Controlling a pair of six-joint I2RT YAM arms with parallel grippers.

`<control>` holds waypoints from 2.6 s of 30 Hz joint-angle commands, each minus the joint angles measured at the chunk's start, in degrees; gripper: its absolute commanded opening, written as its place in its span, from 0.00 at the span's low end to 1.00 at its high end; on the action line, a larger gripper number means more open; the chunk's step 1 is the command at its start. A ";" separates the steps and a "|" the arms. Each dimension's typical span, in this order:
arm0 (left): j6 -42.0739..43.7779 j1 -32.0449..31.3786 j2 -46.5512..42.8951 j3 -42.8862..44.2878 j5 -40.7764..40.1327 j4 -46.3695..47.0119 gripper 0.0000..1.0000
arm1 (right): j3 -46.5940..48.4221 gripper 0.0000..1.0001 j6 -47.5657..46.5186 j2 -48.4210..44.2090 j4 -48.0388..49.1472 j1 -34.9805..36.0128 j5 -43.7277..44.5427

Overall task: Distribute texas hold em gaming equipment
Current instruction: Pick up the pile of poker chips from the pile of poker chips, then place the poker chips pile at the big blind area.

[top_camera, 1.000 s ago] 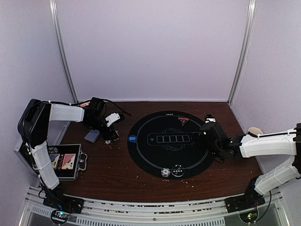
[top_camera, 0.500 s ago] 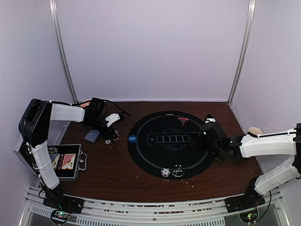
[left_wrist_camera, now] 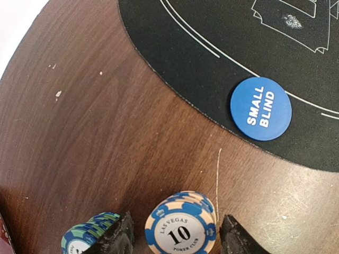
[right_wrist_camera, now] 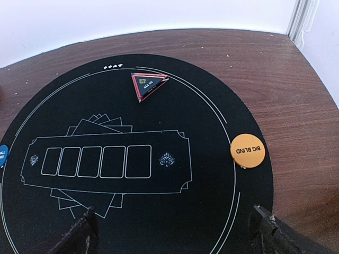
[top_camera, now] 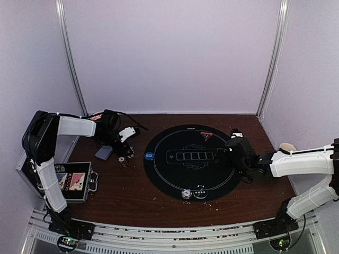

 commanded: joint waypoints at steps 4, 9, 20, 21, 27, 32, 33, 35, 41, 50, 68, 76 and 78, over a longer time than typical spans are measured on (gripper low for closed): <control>-0.21 0.59 1.54 1.82 0.29 0.50 0.58 | 0.41 1.00 -0.38 0.22 0.75 0.34 -0.08; -0.20 0.67 1.64 1.91 0.38 0.29 0.54 | 0.39 1.00 -0.41 0.23 0.73 0.32 -0.07; -0.55 0.68 0.75 1.82 0.64 0.13 0.45 | 0.36 1.00 -0.40 0.06 0.70 0.38 -0.08; -0.65 0.67 0.57 1.74 0.64 0.11 0.45 | 0.39 1.00 -0.38 0.04 0.64 0.35 -0.03; -0.59 0.67 -0.37 1.38 1.42 -0.20 0.38 | 0.35 1.00 -0.42 -0.07 0.67 0.32 -0.08; -0.64 0.67 -0.64 1.47 1.68 -0.57 0.32 | 0.40 1.00 -0.44 -0.03 0.65 0.32 -0.07; -0.63 0.67 -0.77 1.51 1.74 -0.61 0.32 | 0.38 1.00 -0.49 -0.03 0.64 0.34 -0.05; -0.58 0.74 -1.18 1.47 1.87 -0.79 0.32 | 0.36 1.00 -0.52 -0.11 0.68 0.32 -0.05; -0.73 0.68 -3.34 1.03 2.54 -1.02 0.31 | 0.35 1.00 -0.47 -0.26 0.61 0.32 -0.01; -1.29 0.02 -4.90 2.92 4.57 -1.16 0.31 | 0.27 1.00 -0.36 -0.36 0.60 0.35 0.25; -7.57 -8.52 10.44 20.13 -0.07 -3.31 0.31 | 0.33 1.00 -0.43 -0.45 0.50 0.32 0.74; -8.75 -11.53 14.07 22.56 -1.68 -4.65 0.31 | 0.17 1.00 -0.42 -1.22 0.42 0.32 0.45; -9.00 -11.54 14.28 22.86 -2.49 -4.66 0.31 | 0.06 1.00 -0.43 -1.42 0.49 0.32 0.52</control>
